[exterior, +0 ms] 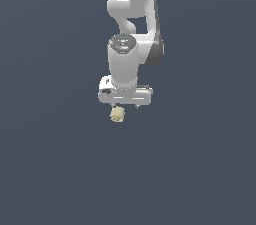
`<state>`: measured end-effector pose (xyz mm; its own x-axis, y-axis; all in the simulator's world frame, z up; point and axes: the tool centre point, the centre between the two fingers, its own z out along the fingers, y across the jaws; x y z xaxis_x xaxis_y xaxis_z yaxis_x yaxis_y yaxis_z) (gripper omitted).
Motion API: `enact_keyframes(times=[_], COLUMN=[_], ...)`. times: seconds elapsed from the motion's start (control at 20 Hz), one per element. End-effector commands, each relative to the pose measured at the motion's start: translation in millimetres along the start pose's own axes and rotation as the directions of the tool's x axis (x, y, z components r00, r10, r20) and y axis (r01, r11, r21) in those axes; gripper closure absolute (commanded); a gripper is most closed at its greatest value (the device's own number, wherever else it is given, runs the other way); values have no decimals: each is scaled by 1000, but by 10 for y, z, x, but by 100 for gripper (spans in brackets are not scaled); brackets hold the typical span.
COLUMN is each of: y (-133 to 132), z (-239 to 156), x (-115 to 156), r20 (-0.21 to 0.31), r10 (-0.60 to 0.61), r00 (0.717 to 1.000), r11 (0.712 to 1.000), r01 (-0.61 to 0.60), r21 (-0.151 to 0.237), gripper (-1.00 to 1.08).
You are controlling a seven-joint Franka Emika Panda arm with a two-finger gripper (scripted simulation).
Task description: Pick up the object and move it to a goal position.
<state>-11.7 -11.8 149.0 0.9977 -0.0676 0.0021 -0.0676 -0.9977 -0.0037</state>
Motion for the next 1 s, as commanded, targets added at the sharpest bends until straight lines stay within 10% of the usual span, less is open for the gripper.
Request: enact_keyframes(times=[0.0,0.95], y=[81,417], z=[118,632], x=[-42,-254], r20=[1,3], r10=[25,127], r00=[1000,992], r11=[1000,992], r01=[-25,-127], r21=[0,-4], gripper=[-92,-92])
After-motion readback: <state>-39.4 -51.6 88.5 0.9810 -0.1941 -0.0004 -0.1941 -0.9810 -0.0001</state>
